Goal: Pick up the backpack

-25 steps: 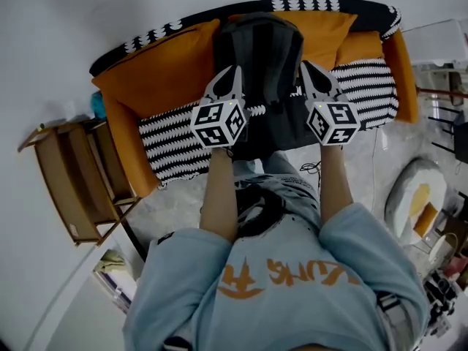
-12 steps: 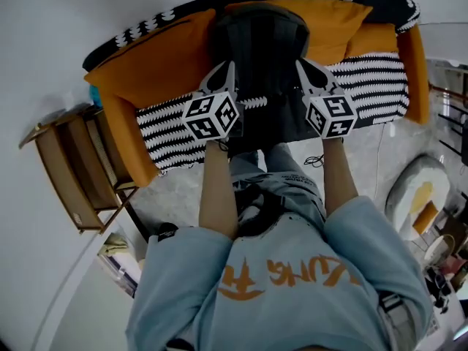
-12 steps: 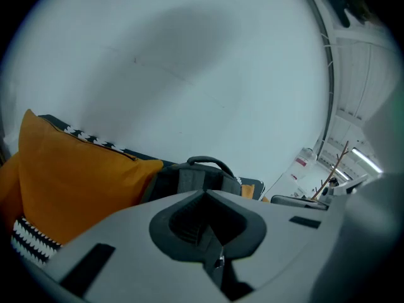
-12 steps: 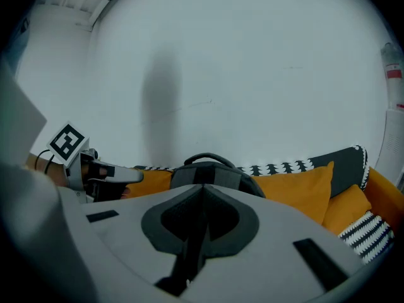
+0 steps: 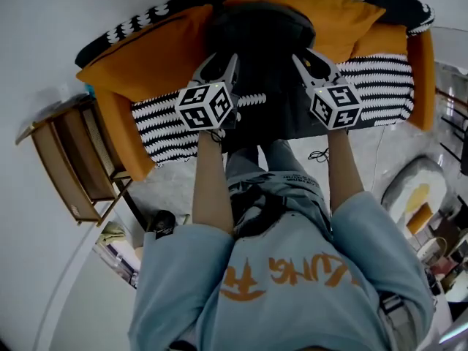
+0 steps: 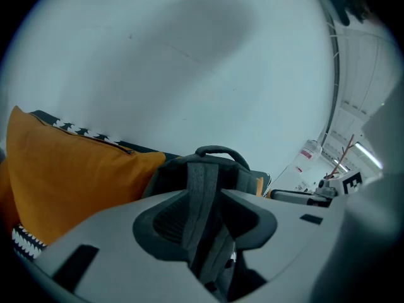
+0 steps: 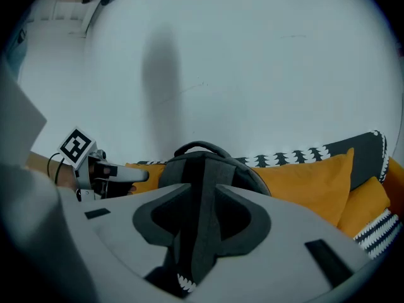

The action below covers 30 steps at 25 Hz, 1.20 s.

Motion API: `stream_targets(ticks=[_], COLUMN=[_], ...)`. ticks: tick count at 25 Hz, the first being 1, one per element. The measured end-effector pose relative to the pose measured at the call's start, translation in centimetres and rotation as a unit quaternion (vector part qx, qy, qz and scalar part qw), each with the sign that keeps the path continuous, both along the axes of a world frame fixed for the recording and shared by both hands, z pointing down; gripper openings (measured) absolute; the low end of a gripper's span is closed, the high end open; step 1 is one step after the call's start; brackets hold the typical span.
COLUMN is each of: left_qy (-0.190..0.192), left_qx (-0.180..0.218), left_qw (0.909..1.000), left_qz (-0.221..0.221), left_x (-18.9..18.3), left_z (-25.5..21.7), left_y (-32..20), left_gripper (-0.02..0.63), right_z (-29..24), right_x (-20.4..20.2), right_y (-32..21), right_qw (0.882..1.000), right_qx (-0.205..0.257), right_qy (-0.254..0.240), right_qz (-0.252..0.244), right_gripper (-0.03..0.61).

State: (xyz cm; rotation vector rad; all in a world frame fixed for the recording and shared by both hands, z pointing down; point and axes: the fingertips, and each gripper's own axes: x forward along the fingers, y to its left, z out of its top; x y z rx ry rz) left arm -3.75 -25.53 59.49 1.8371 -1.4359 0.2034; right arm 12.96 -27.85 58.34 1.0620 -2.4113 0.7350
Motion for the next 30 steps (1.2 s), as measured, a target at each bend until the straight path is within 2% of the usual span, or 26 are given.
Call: stream_targets(ticks=[8,15,18,21,27,30], left_qy=[0.005,0.045,0.041,0.034,0.017,0.027], left_qx=[-0.017,-0.022,-0.022,-0.022,-0.023,-0.024], left_qw=[0.9998,0.9975,0.9956,0.9952,0.9965,0.9959], left_qz=[0.011,0.051,0.081,0.089,0.078,0.083], left_x=[0.3,1.8,3.0,3.2,3.2,3.6], left_z=[2.4,4.4,4.4,4.3,4.4,4.0], left_y=[-2.5,-4.5,-5.4,-6.2,-8.4,-8.0], left_gripper=[0.218,0.244,0.244,0.244,0.224,0.181], right_z=[2.3,4.7,4.9,4.8,5.5,5.5], right_x=[0.4,0.1,-0.6,-1.6,-2.2,-2.3], right_y=[-2.6,-4.2,-4.4,-4.8,-5.9,-6.0], right_qw=[0.999,0.996,0.994,0.993,0.993,0.993], right_qx=[-0.033,-0.063,-0.076,-0.075,-0.081,-0.092], right_qy=[-0.019,-0.025,-0.042,-0.05,-0.046,-0.047], right_qz=[-0.032,-0.057,-0.063,-0.078,-0.072,-0.054], right_gripper=[0.178,0.184,0.184,0.184,0.155,0.098])
